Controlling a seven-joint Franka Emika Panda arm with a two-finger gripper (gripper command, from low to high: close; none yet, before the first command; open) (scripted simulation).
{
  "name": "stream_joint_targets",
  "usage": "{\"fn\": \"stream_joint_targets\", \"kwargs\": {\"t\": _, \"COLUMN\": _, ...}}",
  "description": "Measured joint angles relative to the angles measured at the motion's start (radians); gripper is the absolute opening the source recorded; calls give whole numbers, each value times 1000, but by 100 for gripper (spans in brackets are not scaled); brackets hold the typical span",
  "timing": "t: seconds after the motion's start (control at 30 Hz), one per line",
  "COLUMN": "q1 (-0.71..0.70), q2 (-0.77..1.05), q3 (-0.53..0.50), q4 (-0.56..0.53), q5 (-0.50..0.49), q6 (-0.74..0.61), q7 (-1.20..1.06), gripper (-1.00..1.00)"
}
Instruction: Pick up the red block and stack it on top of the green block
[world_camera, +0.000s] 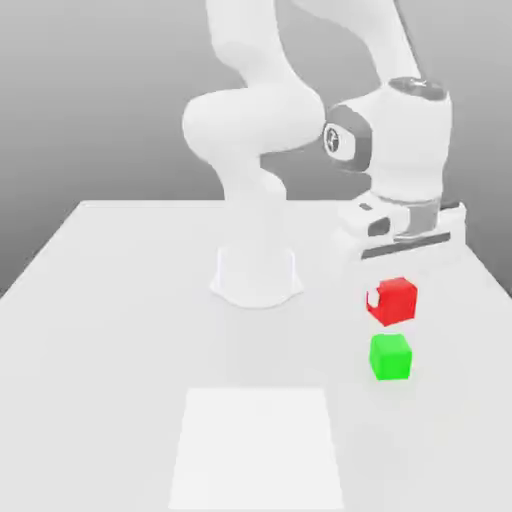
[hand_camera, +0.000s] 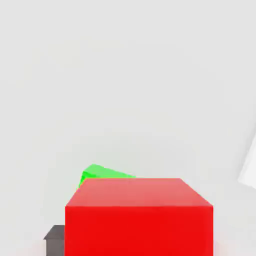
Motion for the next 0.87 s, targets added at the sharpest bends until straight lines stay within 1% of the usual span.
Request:
{"fn": "stream_joint_targets", "kwargs": {"t": 0.1, "q1": 16, "q2": 8, "q3": 19, "q4": -4, "q5": -10, "q6": 3, "q7": -5, "gripper": -100}}
{"fn": "stream_joint_targets", "kwargs": {"t": 0.2, "q1": -8, "q2": 55, "q3": 35, "q4": 1, "q5": -48, "q6": 41, "q7": 18, "gripper": -100}}
{"fn": "stream_joint_targets", "kwargs": {"t": 0.4, "q1": -50, "q2": 185, "q3": 54, "q4": 7, "q5": -131, "q6": 164, "q7": 75, "gripper": -100}}
{"fn": "stream_joint_targets", "kwargs": {"t": 0.53, "q1": -53, "q2": 284, "q3": 52, "q4": 6, "q5": -164, "q6": 264, "q7": 98, "gripper": -100}}
{"fn": "stream_joint_targets", "kwargs": {"t": 0.57, "q1": -49, "q2": 301, "q3": 48, "q4": 6, "q5": -164, "q6": 282, "q7": 98, "gripper": 100}}
{"fn": "stream_joint_targets", "kwargs": {"t": 0.77, "q1": -59, "q2": 310, "q3": 50, "q4": 5, "q5": -165, "q6": 291, "q7": 98, "gripper": 100}}
{"fn": "stream_joint_targets", "kwargs": {"t": 0.87, "q1": -56, "q2": 264, "q3": 53, "q4": 7, "q5": -162, "q6": 243, "q7": 96, "gripper": 100}}
